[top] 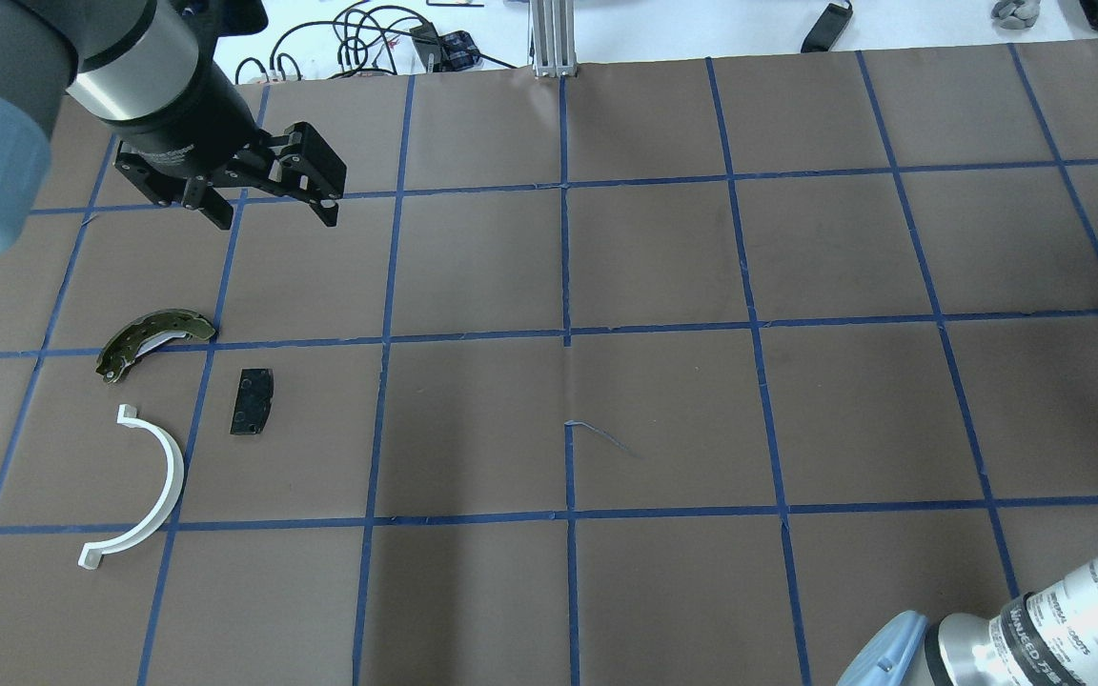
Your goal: Place bearing gear from tray to pile
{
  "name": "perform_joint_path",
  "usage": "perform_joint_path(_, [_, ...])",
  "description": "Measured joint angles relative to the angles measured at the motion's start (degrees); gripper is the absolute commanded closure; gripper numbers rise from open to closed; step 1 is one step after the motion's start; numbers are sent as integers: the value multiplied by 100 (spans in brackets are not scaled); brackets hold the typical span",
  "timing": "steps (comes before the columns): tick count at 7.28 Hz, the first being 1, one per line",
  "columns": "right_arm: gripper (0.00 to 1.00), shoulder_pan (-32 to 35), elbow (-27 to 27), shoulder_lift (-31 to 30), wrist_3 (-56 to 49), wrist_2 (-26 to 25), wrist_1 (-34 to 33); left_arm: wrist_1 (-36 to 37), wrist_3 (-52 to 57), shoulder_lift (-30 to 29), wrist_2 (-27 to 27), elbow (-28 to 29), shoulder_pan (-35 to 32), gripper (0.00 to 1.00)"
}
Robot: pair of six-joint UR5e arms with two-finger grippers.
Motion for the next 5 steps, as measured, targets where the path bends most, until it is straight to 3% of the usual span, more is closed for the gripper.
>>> perform_joint_path(3, [58, 3, -7, 6, -2, 6, -21, 0, 3, 0, 0, 0, -1, 0])
perform_joint_path(5, [63, 3, -8, 14, -3, 10, -47, 0, -1, 0, 0, 0, -1, 0])
